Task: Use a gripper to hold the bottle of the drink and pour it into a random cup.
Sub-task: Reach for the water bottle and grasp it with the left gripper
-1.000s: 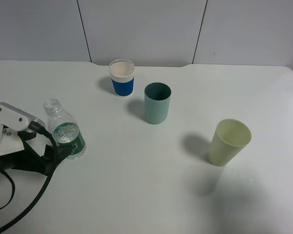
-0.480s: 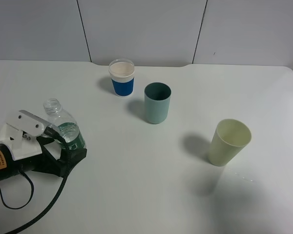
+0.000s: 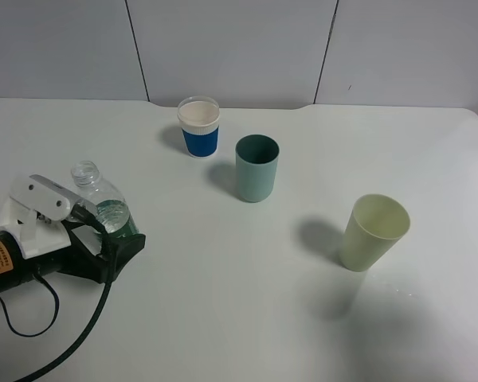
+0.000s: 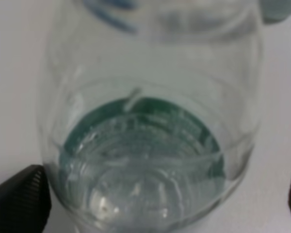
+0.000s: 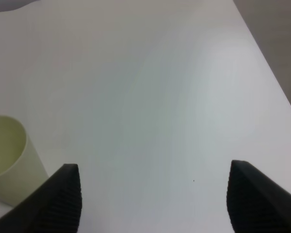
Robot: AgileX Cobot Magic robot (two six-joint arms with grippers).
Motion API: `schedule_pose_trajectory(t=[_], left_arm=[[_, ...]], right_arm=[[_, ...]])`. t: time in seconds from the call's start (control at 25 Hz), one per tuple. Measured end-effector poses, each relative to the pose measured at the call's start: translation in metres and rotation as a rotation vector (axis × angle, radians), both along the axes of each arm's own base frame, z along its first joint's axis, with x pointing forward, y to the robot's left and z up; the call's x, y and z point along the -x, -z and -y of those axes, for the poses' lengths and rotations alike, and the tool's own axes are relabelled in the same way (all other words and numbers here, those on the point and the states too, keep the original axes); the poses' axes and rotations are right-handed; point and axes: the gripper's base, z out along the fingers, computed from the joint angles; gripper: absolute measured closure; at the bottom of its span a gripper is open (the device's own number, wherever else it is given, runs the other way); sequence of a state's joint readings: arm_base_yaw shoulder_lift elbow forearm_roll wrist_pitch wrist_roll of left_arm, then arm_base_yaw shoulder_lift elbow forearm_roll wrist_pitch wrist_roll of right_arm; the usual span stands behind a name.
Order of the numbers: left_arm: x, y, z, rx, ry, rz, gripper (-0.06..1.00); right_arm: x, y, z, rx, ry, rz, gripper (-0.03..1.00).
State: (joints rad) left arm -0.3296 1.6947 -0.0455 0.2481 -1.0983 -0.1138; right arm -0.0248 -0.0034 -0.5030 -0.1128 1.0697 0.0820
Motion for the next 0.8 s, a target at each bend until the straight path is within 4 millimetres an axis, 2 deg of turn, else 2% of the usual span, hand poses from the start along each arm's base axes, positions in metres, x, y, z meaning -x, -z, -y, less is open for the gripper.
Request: schedule_pose_trajectory(t=[0.12, 0.52, 0.6, 0.76, 0.8], left_arm=[[0.0, 0.0, 0.0, -0.001, 0.0, 0.003, -0.04], [-0.004, -0.002, 0.001, 0.004, 0.0, 0.018, 0.11], [-0.008, -0.003, 0.003, 0.008, 0.0, 0.029, 0.16], [-0.01, -0.003, 0.003, 0.01, -0.006, 0.031, 0.39], [-0.01, -0.003, 0.003, 0.015, -0.007, 0.028, 0.4]], right_arm=[[0.0, 0.0, 0.0, 0.0, 0.0, 0.0, 0.33], [0.0, 0.0, 0.0, 0.0, 0.0, 0.0, 0.33], [0.0, 0.0, 0.0, 0.0, 0.0, 0.0, 0.33], [0.0, 0.0, 0.0, 0.0, 0.0, 0.0, 0.33], [0.0, 0.0, 0.0, 0.0, 0.0, 0.0, 0.33]])
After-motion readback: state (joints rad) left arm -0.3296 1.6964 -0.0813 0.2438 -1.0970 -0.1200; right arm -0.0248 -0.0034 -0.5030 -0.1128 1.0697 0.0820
